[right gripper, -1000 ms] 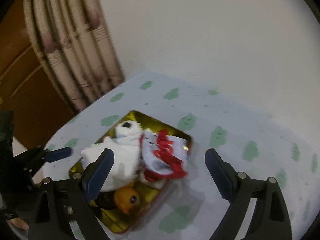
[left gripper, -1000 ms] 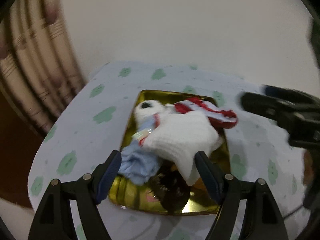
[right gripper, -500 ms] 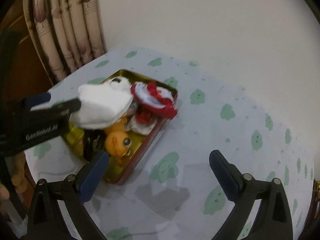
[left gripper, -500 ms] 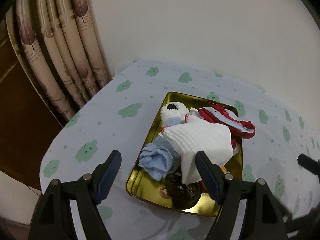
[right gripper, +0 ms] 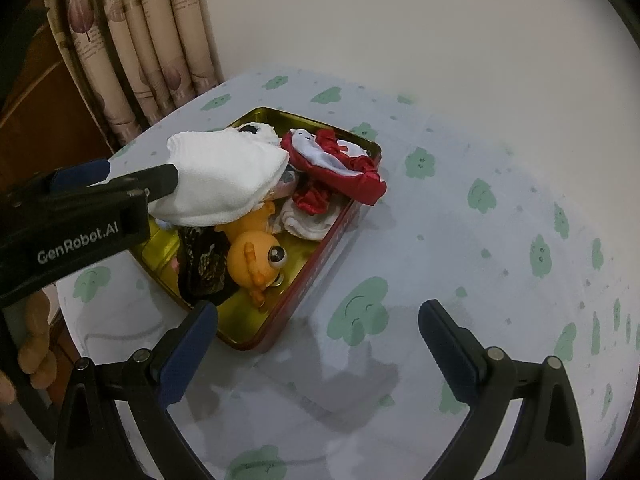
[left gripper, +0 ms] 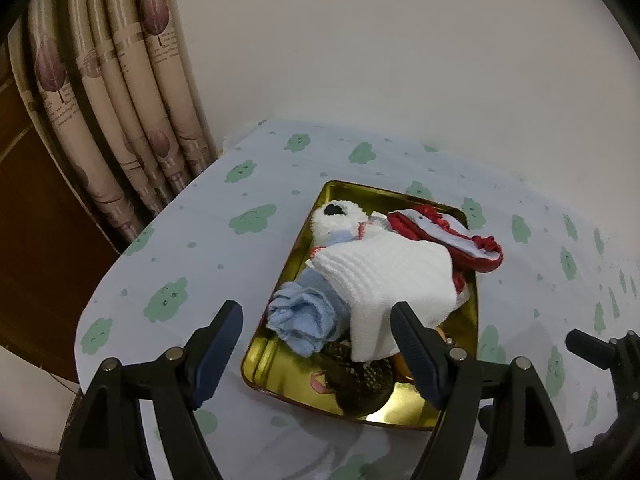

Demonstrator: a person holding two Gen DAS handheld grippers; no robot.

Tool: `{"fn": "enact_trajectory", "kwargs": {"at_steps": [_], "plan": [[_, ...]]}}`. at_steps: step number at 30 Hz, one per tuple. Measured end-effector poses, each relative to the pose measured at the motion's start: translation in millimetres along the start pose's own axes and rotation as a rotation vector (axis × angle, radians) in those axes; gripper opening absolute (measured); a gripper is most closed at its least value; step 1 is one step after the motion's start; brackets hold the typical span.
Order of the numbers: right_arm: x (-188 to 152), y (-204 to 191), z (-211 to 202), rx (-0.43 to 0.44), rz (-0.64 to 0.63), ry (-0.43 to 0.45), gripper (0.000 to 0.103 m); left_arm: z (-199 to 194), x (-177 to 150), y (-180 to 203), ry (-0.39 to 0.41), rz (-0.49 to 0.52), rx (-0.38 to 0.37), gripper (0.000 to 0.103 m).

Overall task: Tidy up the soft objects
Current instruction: 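Lower the printed cloth into the gold tin and open the right tool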

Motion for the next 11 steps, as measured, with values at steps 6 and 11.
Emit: {"fn": "enact_trajectory", "kwargs": {"at_steps": [6, 11], "plan": [[-0.3, -0.8, -0.1, 0.012, 0.007, 0.006, 0.099, 0.0, -0.4, 2.2, -0.002, -0.012, -0.058, 0.078], [-0.4, -0.1, -1.1, 0.015, 0.005, 0.013, 0.099, -0.9, 0.2, -0.1, 0.003, -0.022, -0.017, 0.078]]}}
Point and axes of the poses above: each gripper's, at about its wrist camera, not at the fingertips, and z roughly the way its jaws point, y to its right, x to its top, the point moved 6 cm from there along z, roughly the way its jaws point, and after that the axes turned 13 degrees about -x, right-handed, at the moved point
